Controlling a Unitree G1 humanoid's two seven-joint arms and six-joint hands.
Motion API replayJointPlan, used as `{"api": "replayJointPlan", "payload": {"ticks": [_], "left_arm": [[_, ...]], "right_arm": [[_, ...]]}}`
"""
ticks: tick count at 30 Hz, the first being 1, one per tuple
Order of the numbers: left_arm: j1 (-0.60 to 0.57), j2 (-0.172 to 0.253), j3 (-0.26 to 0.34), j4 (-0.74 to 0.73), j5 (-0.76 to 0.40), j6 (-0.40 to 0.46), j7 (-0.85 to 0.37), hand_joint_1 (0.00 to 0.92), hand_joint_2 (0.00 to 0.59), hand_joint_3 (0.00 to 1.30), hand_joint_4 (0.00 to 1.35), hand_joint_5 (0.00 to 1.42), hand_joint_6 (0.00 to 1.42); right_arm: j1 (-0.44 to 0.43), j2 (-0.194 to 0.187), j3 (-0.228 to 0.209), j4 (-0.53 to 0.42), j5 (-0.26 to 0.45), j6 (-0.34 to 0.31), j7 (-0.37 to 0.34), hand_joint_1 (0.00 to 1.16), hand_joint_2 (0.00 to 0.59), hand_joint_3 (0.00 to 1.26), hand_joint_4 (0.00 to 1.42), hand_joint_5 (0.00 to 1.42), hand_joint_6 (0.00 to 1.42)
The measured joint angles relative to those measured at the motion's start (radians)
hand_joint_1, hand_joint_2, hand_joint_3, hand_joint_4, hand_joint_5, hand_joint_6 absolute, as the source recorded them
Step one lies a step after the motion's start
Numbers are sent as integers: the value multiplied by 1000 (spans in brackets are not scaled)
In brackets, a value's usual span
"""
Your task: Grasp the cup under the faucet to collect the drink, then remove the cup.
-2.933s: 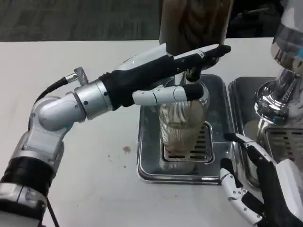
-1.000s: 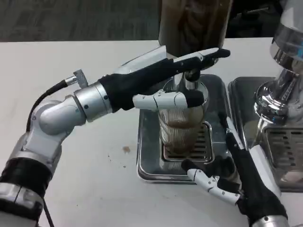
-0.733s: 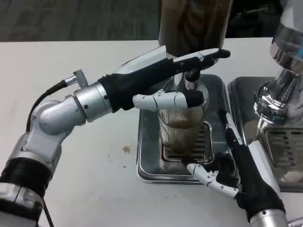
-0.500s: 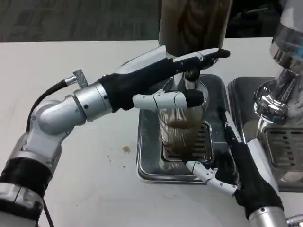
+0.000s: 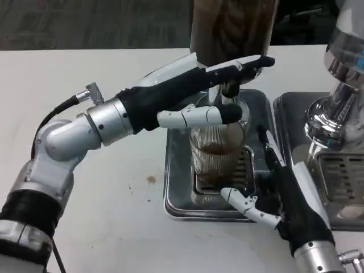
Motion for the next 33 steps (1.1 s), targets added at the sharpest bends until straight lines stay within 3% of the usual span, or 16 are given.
{"api": "replayJointPlan", "payload": {"ticks": [15,24,33], "left_arm": [[2,-33,70,5,-94,76,-105,0,101,111,45,95,29],[2,-64,122,-5,-188,171,-190,0,100,115,52,104,36],[2,-66,169,-77,-239,229,-231,0,100,115,58,106,48]], "right_arm": [[-4,-1,2,8,13,0,0,664,230,0,0,0,0],[-3,2,4,11,13,0,-1,665,230,0,0,0,0],[-3,7,5,23,13,0,-4,659,237,0,0,0,0]]}}
